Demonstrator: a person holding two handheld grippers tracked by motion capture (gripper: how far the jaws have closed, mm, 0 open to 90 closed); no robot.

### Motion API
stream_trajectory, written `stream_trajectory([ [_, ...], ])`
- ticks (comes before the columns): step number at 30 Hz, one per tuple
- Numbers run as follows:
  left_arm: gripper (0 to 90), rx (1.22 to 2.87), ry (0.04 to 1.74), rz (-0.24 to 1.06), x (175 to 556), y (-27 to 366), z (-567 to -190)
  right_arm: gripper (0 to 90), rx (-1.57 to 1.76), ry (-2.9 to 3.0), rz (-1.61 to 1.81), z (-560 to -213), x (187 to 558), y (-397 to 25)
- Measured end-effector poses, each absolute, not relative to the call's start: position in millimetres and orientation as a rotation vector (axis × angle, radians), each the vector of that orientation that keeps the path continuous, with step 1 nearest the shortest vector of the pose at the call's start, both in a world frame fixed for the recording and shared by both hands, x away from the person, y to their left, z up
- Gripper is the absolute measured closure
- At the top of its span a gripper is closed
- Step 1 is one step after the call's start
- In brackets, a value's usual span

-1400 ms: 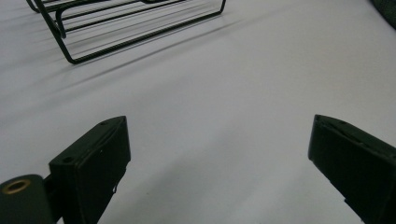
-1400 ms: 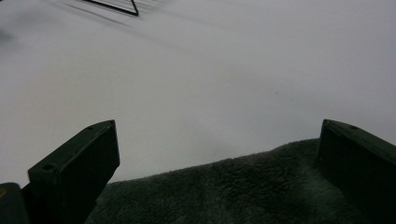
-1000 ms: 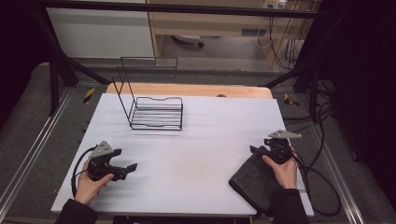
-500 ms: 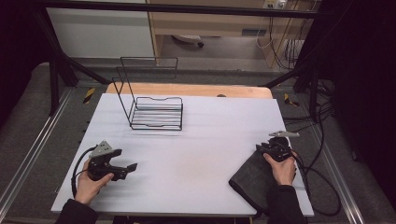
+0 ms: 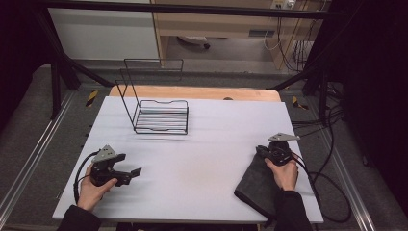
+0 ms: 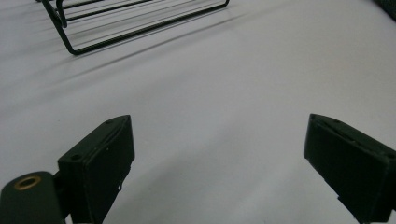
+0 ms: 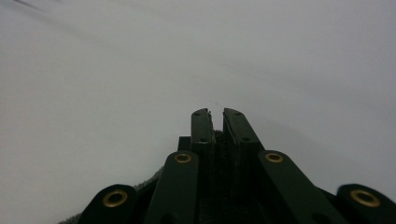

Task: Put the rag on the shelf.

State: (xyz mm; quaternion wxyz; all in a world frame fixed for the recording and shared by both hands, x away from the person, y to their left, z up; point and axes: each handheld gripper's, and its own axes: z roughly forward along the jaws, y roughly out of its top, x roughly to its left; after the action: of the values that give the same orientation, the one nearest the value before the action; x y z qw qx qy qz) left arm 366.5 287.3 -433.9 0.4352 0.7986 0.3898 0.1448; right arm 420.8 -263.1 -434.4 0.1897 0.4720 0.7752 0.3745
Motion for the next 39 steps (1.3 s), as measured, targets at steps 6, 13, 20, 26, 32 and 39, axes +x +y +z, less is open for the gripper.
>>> stream_trajectory([
  [6, 8.8, 1.99, 0.969, 0.361, 366.3, 287.7, -433.6, 83.5, 1.214, 2.27, 1.089, -431.3, 425.4, -228.7],
  [13, 8.9, 1.984, 0.97, 0.364, 366.4, 287.9, -433.4, 83.7, 1.103, 2.369, 1.125, -430.4, 430.5, -185.1],
  [20, 9.1, 1.986, 0.968, 0.364, 366.4, 287.7, -433.3, 83.9, 1.009, 2.447, 1.12, -431.4, 434.4, -149.7],
  [26, 9.1, 1.986, 0.97, 0.364, 366.7, 287.6, -433.4, 84.0, 0.93, 2.503, 1.124, -428.8, 439.7, -113.2],
  [32, 9.2, 1.985, 0.968, 0.365, 366.6, 288.1, -433.2, 84.1, 0.875, 2.535, 1.155, -426.4, 444.8, -83.0],
  [39, 9.3, 1.986, 0.969, 0.366, 366.7, 288.1, -433.3, 84.0, 0.85, 2.569, 1.152, -429.8, 456.0, -55.0],
])
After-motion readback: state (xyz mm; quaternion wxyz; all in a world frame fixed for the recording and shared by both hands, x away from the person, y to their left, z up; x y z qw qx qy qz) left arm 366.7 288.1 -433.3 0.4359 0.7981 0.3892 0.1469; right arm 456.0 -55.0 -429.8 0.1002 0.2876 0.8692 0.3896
